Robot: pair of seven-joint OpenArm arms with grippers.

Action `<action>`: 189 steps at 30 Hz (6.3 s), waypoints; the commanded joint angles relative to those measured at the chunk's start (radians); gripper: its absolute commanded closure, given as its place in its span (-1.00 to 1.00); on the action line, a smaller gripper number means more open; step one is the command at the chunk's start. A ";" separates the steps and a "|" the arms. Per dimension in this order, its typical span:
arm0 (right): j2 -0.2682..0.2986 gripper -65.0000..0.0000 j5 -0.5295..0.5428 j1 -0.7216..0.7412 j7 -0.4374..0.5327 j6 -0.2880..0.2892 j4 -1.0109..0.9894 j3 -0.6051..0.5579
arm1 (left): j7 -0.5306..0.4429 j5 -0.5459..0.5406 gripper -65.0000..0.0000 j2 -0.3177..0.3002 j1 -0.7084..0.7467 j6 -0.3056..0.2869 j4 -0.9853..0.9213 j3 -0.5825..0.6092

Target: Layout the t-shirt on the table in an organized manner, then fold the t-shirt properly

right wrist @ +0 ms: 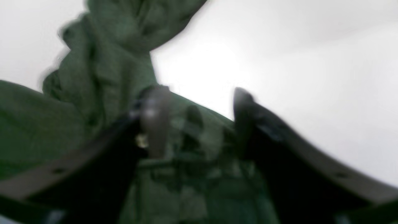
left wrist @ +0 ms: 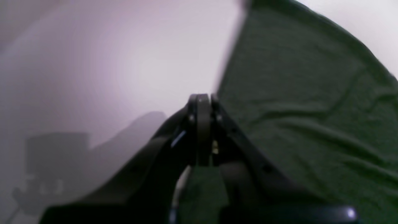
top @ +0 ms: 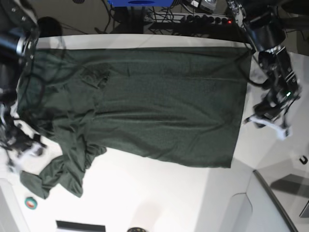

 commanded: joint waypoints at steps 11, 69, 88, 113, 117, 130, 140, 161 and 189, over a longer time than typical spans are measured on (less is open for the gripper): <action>0.042 0.10 0.007 0.162 0.296 0.003 -0.397 -0.222 | -0.017 -0.172 1.00 -0.082 0.255 -0.102 0.079 -0.159; 0.008 0.04 0.005 0.217 0.324 0.000 -0.517 -0.073 | -0.015 -0.168 1.00 -0.081 0.295 -0.120 0.060 -0.184; -0.001 0.54 0.004 0.218 0.336 0.000 -0.560 -0.073 | -0.015 -0.168 1.00 -0.081 0.292 -0.120 0.030 -0.184; -0.002 0.99 0.010 0.152 0.296 0.003 -0.431 -0.210 | -0.018 -0.168 1.00 -0.085 0.295 -0.120 -0.007 -0.185; -0.002 0.99 0.010 0.082 0.295 0.003 -0.311 -0.210 | -0.018 -0.168 1.00 -0.085 0.295 -0.120 -0.007 -0.185; -0.016 0.99 0.011 -0.042 0.223 0.003 -0.038 -0.210 | -0.018 -0.168 1.00 -0.087 0.295 -0.120 -0.006 -0.185; -0.062 1.00 0.011 -0.213 0.046 0.003 0.350 -0.210 | -0.018 -0.168 1.00 -0.087 0.292 -0.120 -0.004 -0.177; -0.085 1.00 0.292 -0.702 -0.142 0.006 0.849 -0.222 | -0.018 -0.166 1.00 -0.087 0.282 -0.120 -0.006 -0.177; -0.079 0.25 0.288 -0.260 -0.030 -0.083 0.272 -0.268 | -0.020 -0.172 1.00 -0.102 0.321 -0.121 0.002 -0.188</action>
